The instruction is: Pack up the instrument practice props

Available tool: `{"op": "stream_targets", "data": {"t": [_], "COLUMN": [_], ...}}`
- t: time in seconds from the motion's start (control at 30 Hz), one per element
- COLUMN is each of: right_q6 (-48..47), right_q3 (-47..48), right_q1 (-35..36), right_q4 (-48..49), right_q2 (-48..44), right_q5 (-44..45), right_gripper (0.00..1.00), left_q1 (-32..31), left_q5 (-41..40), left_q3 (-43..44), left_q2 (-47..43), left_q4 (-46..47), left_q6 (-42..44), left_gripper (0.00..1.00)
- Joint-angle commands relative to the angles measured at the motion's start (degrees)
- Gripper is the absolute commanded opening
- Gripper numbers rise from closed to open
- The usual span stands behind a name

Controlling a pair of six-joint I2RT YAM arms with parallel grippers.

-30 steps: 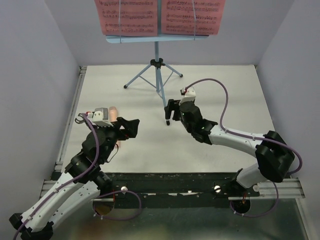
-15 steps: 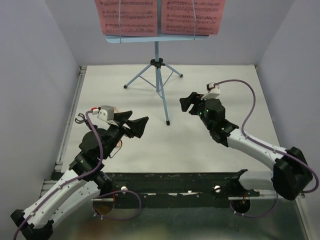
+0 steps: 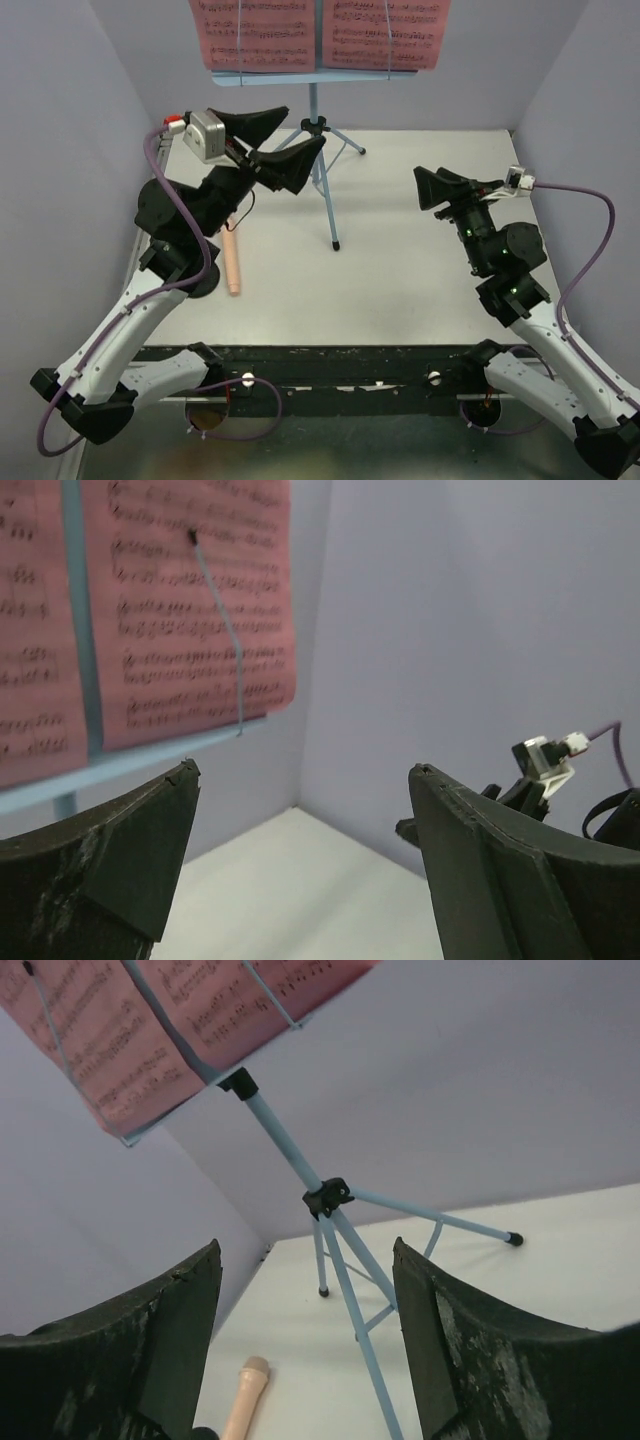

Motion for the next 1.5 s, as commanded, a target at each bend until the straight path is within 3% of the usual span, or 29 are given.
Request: {"op": "stream_targets", "data": {"t": [0.0, 0.1, 0.27, 0.4, 0.57, 0.87, 1.13, 1.3, 1.47], "right_q6": [-3.04, -5.76, -9.72, -12.80, -14.65, -10.26, -6.57, -5.16, -4.46], "right_q3": [5.58, 11.11, 14.12, 16.22, 20.54, 8.50, 9.55, 13.85, 17.10], "right_q1": [-0.22, -0.22, -0.31, -0.22, -1.10, -2.59, -2.51, -1.81, -0.22], "right_q4": [-3.14, -9.19, -15.63, -15.99, -22.03, -4.41, 9.23, 11.52, 13.01], "right_q2": [-0.35, 1.06, 1.33, 2.20, 11.06, 25.57, 41.73, 49.74, 55.54], "right_q5": [-2.83, -4.52, 2.77, 2.79, -8.09, -12.60, -24.54, -26.83, -27.10], "right_gripper": [0.74, 0.68, 0.55, 0.55, 0.61, 0.68, 0.75, 0.78, 0.78], "left_q1": [1.15, 1.15, 1.15, 2.12, 6.24, 7.04, 7.04, 7.22, 8.01], "left_q5": [11.62, 14.09, 14.36, 15.76, 17.96, 12.26, -4.35, -12.79, -13.42], "left_q3": [11.43, 14.17, 12.68, 16.97, 18.49, -2.68, -18.68, -21.86, -19.40], "left_q2": [7.71, 9.84, 10.27, 14.31, 16.70, 2.65, -1.58, -0.28, 5.17], "left_q4": [1.07, 0.37, 1.15, -0.78, -0.17, -1.30, -7.28, -5.71, -5.87], "left_q6": [-5.03, -6.62, -7.50, -8.81, -16.02, -13.22, -13.92, -12.16, -12.16], "left_gripper": [0.93, 0.92, 0.92, 0.92, 0.89, 0.88, 0.87, 0.88, 0.88]}}
